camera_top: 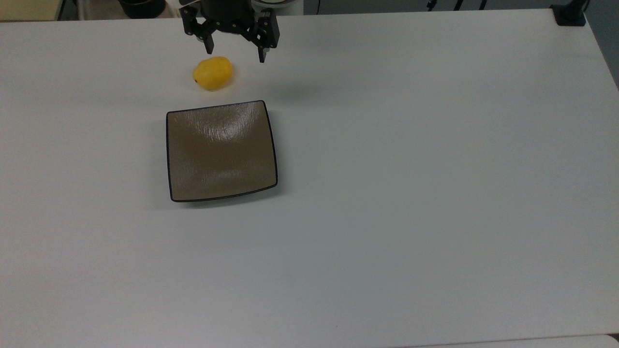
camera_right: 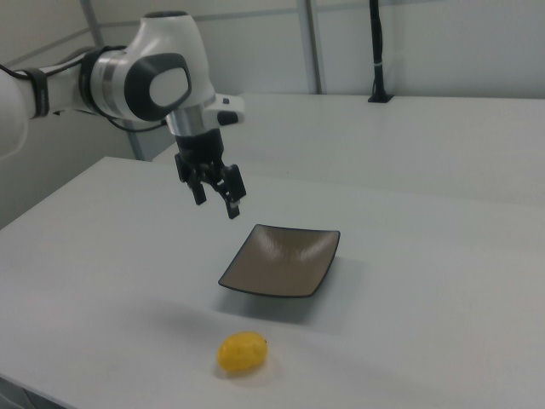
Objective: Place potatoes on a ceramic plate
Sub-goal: 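Move the open gripper over the yellow potato and lower it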
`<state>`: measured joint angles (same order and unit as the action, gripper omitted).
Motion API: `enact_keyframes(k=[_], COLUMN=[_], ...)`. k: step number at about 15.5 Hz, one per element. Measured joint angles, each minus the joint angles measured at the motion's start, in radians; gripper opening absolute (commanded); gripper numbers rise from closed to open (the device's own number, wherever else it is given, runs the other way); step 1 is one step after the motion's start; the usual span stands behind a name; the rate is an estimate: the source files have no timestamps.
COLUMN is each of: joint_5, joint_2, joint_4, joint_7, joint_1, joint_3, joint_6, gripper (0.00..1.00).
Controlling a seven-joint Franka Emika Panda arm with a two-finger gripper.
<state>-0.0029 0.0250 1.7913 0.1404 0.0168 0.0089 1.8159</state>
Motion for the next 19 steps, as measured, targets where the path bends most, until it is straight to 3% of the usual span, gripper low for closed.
enact_keyframes(k=[4,11,16,19], joint_5=[0.0,0.002,0.07,0.075], joint_2=[-0.025,-0.172,-0.197,-0.196], joint_4=[0.065,0.254,0.369,0.455], joint_7=[0.001,0.0,0.0,0.0], joint_1=[-0.072,-0.209,-0.267,-0.277], joint_3=[-0.003,-0.007,-0.007,-0.007], joint_6=[0.001,0.098,0.166,0.239], gripper=[1.0,1.0,1.0,1.0])
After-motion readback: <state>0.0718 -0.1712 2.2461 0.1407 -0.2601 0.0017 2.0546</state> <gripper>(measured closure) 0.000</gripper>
